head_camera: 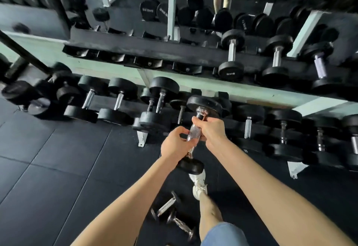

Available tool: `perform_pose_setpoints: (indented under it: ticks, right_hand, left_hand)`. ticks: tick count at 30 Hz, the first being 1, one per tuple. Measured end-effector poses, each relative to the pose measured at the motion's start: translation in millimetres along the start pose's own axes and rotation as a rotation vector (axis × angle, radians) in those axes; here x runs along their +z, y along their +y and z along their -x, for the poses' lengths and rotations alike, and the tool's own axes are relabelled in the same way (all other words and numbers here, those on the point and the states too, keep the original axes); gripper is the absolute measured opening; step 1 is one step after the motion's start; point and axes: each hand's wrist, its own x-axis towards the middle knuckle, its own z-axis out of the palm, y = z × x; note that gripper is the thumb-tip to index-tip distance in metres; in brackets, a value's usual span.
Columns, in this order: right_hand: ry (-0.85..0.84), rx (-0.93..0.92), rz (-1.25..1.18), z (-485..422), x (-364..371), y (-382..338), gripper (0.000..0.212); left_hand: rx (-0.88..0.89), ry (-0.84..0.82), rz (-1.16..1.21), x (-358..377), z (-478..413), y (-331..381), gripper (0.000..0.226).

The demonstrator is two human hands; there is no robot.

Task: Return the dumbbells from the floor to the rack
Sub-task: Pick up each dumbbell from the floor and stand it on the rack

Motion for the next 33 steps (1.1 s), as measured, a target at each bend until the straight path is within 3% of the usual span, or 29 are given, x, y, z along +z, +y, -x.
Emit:
perform_pose_setpoints:
  ticks: [5,15,23,26,27,29,31,33]
  right_hand:
    - [-0.030,-0.018,-0.018,-70,15,-57,0.018]
    - [-0.067,-0.008,0.074,-243,48,-160,0.040]
    - [-0.061,0.100,0.054,-361,86,-216,0.043]
    - [-0.054,0.099,0.026,-393,97,-235,0.015]
    - [-0.044,0.110,0.014,-401,100,-242,0.022]
    - [-0.042,0.100,0.027,-425,109,-246,0.014]
    - [-0.033,0.118,0.031,-444,118,-244,0.033]
    - [-0.023,0.121,0.062,-457,123,-237,0.038]
  left_hand:
    - [-0.035,0.014,0.010,-10,-73,47,0.032]
    - [-0.147,0.023,0.027,-10,-253,127,0.038]
    - [-0.133,0.013,-0.143,-20,-387,157,0.039]
    - [-0.104,0.007,-0.207,-24,-430,164,0.037]
    - [-0.094,0.005,-0.228,-25,-443,167,0.036]
    - [-0.081,-0.004,-0.274,-26,-468,171,0.035]
    - [-0.073,-0.020,-0.313,-25,-487,172,0.036]
    - [-0.086,-0.025,-0.318,-23,-496,168,0.037]
